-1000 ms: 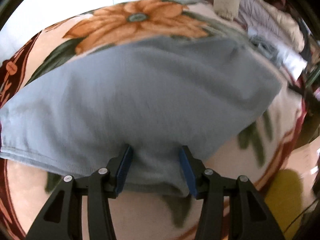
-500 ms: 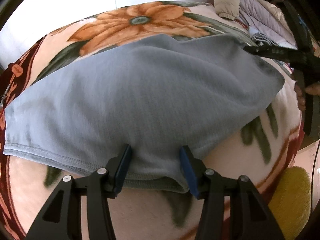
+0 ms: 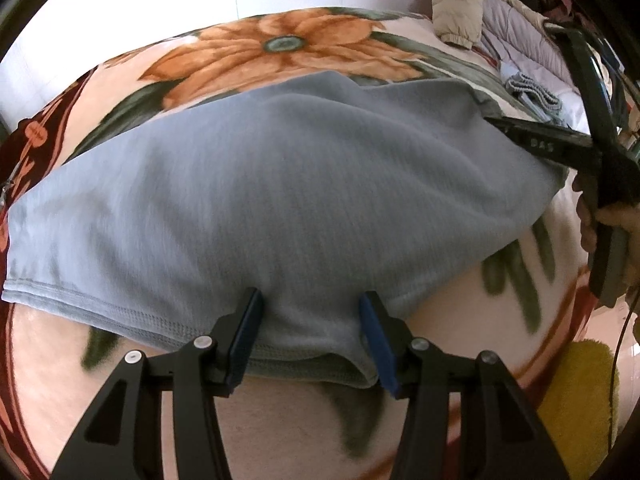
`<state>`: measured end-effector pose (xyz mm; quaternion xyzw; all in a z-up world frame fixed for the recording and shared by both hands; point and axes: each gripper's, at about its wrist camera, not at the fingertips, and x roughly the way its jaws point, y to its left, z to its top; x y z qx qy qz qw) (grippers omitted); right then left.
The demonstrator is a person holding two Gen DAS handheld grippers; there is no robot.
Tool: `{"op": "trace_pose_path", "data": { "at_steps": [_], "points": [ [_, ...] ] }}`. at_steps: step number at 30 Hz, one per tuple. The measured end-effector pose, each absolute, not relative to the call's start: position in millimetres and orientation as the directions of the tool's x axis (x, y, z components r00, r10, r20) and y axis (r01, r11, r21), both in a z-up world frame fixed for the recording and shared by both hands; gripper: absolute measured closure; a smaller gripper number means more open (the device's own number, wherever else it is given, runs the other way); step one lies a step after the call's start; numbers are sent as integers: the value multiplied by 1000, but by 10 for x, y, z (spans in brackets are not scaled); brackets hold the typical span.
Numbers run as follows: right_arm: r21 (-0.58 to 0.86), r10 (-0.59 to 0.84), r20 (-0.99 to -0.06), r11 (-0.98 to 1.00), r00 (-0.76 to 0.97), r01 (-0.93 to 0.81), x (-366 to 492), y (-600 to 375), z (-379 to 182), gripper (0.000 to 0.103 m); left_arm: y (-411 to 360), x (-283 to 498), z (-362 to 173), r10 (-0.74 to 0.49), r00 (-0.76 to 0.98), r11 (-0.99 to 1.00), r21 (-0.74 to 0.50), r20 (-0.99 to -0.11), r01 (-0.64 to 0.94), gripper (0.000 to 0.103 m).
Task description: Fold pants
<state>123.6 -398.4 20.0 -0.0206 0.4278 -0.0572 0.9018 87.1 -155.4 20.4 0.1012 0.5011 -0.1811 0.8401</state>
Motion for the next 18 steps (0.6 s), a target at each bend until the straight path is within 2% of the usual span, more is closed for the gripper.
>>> {"op": "trace_pose_path", "data": {
  "at_steps": [2, 5, 7, 12, 18],
  "points": [
    [-140, -174, -752, 985, 636, 103, 1202, -3904, 256, 80, -1559, 871, 205, -201, 434, 913, -8, -878, 407, 49],
    [-298, -349, -686, 935, 638, 190, 1052, -3757, 391, 81, -1546, 874, 208, -209, 431, 913, -17, -878, 408, 49],
    [-346, -411, -662, 909, 626, 231, 1002, -3749, 428, 81, -1535, 870, 209, -216, 430, 913, -25, -877, 408, 49],
    [-375, -399, -715, 912, 574, 167, 1223, -3850, 191, 80, -1544, 854, 215, -211, 435, 912, -17, -875, 409, 49],
    [-415, -422, -700, 897, 576, 152, 1195, -3810, 274, 78, -1522, 866, 216, -217, 431, 912, -25, -876, 409, 49]
  ]
}}
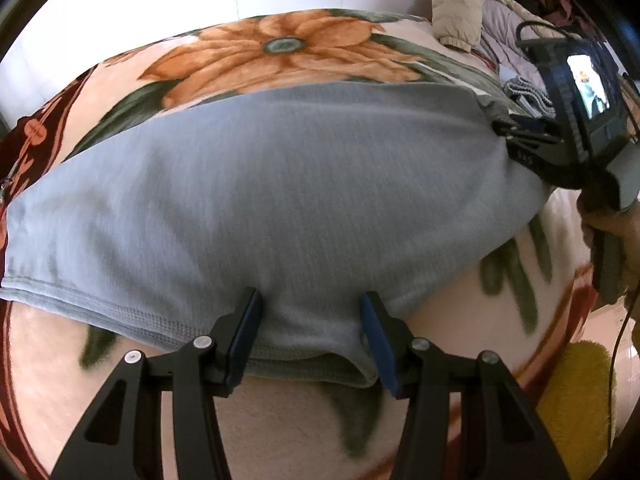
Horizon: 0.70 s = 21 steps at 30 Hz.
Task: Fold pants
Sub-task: 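Lift the waistband with the right gripper, fold it over, and open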
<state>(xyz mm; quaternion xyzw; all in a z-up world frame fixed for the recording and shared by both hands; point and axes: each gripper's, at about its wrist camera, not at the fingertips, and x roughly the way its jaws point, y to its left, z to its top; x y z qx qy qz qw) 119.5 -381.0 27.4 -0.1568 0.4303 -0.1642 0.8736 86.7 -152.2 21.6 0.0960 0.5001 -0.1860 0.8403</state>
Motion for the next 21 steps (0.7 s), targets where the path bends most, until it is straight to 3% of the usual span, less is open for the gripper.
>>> {"op": "trace_pose_path", "data": {
  "at_steps": [6, 8, 13, 17, 21],
  "points": [
    [-309, -331, -655, 938, 679, 159, 1007, -3767, 728, 71, -1514, 874, 195, -219, 437, 914, -27, -872, 405, 48],
    [-202, -204, -693, 976, 691, 85, 1086, -3756, 766, 68, -1521, 865, 193, -218, 440, 915, -25, -871, 403, 47],
    [-111, -94, -743, 994, 662, 17, 1376, -3684, 565, 68, -1535, 843, 194, -214, 446, 916, -21, -869, 400, 45],
    [-115, -158, -806, 987, 570, 110, 1647, -3876, 198, 68, -1536, 833, 197, -223, 445, 915, -28, -867, 403, 45],
    [-54, -114, -808, 991, 578, 120, 1642, -3993, 178, 71, -1524, 829, 201, -230, 446, 913, -33, -865, 407, 45]
  ]
}}
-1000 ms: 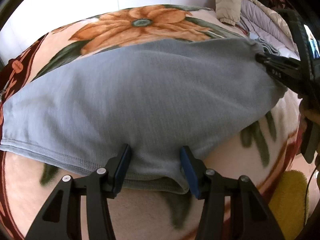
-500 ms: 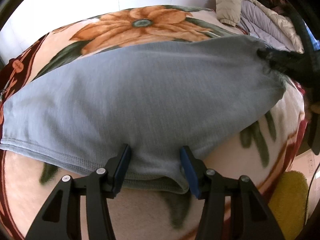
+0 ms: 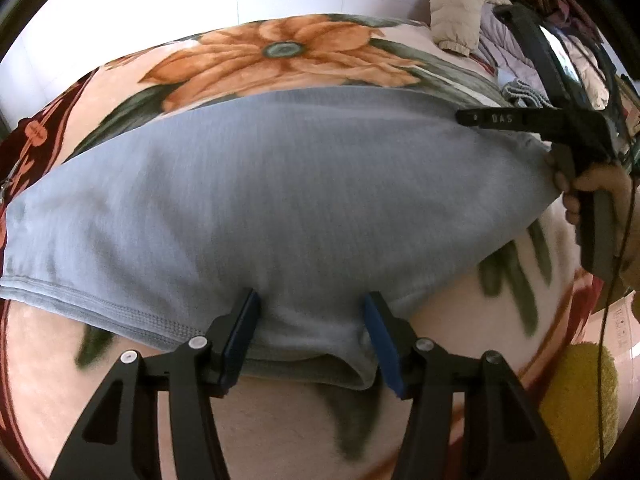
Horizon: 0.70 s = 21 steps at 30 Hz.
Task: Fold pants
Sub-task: 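Lift the waistband with the right gripper, fold it over, and open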
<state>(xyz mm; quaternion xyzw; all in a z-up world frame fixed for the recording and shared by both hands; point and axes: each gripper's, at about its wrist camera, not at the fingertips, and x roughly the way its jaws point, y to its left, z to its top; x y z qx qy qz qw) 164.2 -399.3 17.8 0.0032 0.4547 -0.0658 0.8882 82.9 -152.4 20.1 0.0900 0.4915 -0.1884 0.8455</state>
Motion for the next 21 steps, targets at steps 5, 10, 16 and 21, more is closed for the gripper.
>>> {"op": "trace_pose_path", "data": {
  "at_steps": [5, 10, 16, 21],
  "points": [
    [-122, -159, -769, 987, 619, 103, 1314, -3805, 491, 71, -1507, 835, 203, -235, 445, 912, -38, -864, 408, 45],
    [-116, -119, -770, 992, 627, 46, 803, -3605, 571, 71, -1484, 819, 237, -242, 446, 916, -51, -862, 398, 45],
    [-142, -167, -839, 986, 518, 88, 484, -3720, 100, 71, -1447, 772, 260, -244, 431, 924, -73, -869, 376, 45],
    [-131, -170, -830, 985, 531, 110, 333, -3730, 152, 71, -1366, 742, 310, -261, 405, 921, -100, -876, 377, 45]
  ]
}}
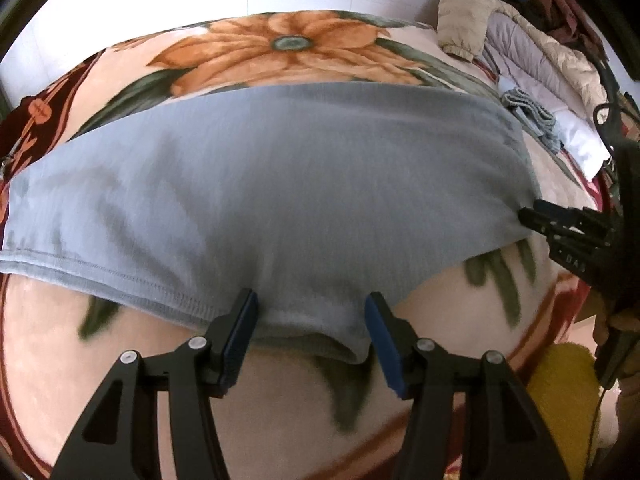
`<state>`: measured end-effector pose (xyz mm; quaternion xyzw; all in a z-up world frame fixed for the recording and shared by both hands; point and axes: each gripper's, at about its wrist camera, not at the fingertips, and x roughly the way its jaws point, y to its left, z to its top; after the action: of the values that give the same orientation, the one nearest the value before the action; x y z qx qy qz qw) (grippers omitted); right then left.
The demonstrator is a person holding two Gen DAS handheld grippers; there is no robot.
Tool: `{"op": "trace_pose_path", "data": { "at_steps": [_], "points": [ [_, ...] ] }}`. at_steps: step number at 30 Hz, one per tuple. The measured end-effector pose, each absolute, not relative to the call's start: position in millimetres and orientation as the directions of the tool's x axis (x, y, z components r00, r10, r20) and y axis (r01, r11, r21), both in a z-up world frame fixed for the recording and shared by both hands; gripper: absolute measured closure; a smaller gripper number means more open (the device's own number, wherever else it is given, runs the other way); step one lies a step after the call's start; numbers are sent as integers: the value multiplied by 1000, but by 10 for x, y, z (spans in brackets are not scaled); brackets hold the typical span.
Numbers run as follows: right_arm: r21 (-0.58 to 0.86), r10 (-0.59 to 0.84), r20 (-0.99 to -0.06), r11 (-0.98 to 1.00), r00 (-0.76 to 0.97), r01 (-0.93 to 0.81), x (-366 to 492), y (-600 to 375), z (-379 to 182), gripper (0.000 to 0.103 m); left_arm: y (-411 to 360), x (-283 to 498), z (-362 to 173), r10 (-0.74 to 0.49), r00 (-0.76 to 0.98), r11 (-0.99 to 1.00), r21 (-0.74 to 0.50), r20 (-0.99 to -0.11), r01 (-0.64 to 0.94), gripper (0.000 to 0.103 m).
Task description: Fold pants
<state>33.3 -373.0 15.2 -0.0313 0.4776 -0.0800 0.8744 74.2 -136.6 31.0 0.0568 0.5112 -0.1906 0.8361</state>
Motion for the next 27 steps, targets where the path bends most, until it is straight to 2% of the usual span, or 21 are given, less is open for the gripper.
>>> {"op": "trace_pose_path", "data": {
  "at_steps": [6, 15, 20, 24, 27],
  "points": [
    [-86, -129, -824, 991, 552, 103, 196, -3585, 405, 71, -946, 755, 426, -256, 405, 945, -139, -878, 295, 44],
    [106, 93, -846, 994, 525, -6, 256, -2985, 606, 69, 50, 1100, 535, -119, 452, 989, -63, -884, 137, 44],
    [147, 165, -855, 986, 491, -75, 508, -2475, 534, 69, 404, 1542, 621, -119, 468, 993, -103, -876, 60, 44],
    [165, 202, -862, 979, 464, -120, 776, -2096, 429, 69, 453, 1871, 588, -121, 454, 992, -101, -883, 68, 44],
    [181, 220, -867, 975, 447, -128, 953, -1865, 316, 69, 403, 2047, 463, -93, 406, 994, -57, -909, 98, 44]
  ]
}}
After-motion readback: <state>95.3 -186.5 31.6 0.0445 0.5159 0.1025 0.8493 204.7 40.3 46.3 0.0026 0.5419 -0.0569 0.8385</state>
